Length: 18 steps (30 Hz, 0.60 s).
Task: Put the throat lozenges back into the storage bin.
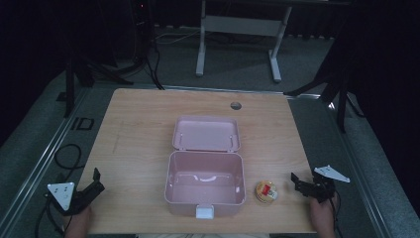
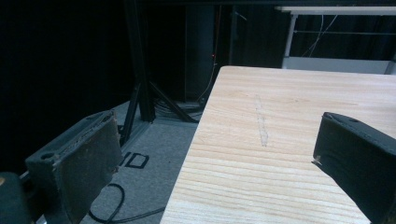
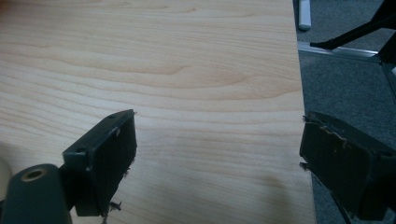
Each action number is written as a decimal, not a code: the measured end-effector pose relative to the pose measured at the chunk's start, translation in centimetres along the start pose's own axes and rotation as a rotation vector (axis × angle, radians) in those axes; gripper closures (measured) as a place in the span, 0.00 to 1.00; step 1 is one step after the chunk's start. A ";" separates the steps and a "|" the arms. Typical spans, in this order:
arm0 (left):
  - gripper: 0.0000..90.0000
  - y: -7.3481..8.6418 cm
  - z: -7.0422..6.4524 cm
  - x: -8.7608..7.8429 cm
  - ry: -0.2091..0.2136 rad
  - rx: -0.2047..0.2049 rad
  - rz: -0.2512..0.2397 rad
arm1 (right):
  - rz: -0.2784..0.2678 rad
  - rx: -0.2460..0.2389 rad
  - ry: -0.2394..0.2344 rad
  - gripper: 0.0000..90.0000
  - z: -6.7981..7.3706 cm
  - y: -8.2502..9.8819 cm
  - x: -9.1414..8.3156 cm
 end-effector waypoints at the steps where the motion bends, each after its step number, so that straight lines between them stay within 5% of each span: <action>1: 0.01 0.0 0.0 0.0 0.000 0.002 0.001 | 0.010 -0.003 0.009 0.12 -0.1 0.1 0.1; 10: 0.01 0.0 0.0 0.0 -0.002 0.003 0.001 | 0.055 -0.013 0.028 0.12 -0.4 0.3 0.5; 18: 0.01 0.0 0.0 0.0 -0.002 0.001 0.002 | 0.177 -0.089 -0.058 0.12 0.3 1.0 0.9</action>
Point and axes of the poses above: each handheld gripper's, and its own axes: x roughly forward along the jaws, y roughly out of its underside, z roughly to its left, the point moved 10 cm from there along x, roughly forward along the jaws, and after that the axes turned 11 degrees about -x, right-handed, at the moved point
